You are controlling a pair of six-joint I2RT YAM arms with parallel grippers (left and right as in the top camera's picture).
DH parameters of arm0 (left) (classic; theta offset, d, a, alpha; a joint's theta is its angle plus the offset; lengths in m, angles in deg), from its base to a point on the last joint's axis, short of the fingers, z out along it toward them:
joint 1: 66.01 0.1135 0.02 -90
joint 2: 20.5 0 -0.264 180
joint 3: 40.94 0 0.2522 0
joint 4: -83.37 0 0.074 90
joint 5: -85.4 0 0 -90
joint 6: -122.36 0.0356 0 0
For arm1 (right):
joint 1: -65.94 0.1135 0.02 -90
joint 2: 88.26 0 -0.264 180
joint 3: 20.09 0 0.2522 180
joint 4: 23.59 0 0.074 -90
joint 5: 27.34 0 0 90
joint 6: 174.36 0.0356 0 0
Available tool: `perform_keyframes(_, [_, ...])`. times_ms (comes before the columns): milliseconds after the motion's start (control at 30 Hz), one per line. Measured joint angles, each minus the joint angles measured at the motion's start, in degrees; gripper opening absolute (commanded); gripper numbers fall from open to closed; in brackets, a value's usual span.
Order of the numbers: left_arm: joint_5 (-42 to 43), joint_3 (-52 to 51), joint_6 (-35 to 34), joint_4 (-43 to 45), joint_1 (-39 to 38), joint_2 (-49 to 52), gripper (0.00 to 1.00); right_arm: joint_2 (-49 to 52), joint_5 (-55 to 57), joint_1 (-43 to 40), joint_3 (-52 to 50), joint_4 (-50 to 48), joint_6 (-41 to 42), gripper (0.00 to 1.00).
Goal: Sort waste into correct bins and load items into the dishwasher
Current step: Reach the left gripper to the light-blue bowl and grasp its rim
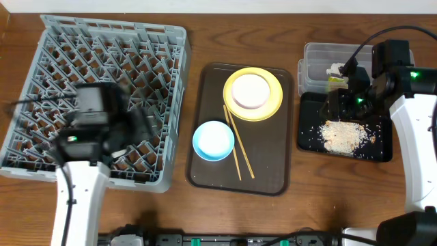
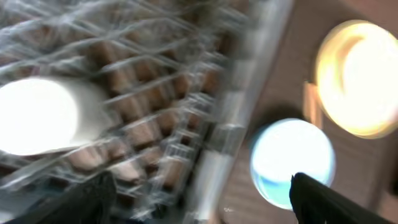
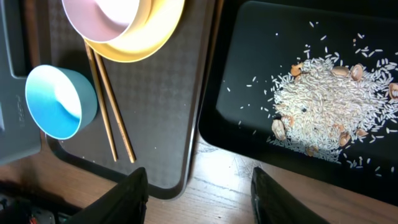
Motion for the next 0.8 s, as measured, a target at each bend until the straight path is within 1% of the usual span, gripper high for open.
perform_keyframes(67, [1.6,0.0,-0.4,2.3,-4.9,0.3,0.9,0.0,0.0,0.0,0.0,0.0,0.0,0.54])
perform_keyframes(100, [2.1,0.0,-0.6,3.7,-6.9,0.5,0.88,0.0,0.0,0.0,0.0,0.0,0.0,0.57])
perform_keyframes(133, [2.5,0.0,-0.8,5.6,-9.3,1.0,0.86,0.0,0.0,0.0,0.0,0.0,0.0,0.62])
perform_keyframes(200, [2.6,0.0,-1.0,8.4,-13.3,2.2,0.86,0.0,0.0,0.0,0.0,0.0,0.0,0.67])
perform_keyframes(400, [-2.2,0.0,-1.0,14.0,-25.2,10.5,0.85,0.0,0.0,0.0,0.0,0.0,-0.2,0.69])
perform_keyframes(600, [-6.1,0.0,-1.3,15.8,-33.8,21.6,0.73,0.0,0.0,0.0,0.0,-0.1,-0.2,0.69])
perform_keyframes(733, [-6.9,0.0,-1.0,15.8,-37.3,28.4,0.58,0.0,0.0,0.0,0.0,-0.1,-0.2,0.69])
perform_keyframes(800, [-7.2,0.0,-1.2,15.8,-38.2,30.6,0.57,0.0,0.0,0.0,0.0,-0.1,-0.2,0.69])
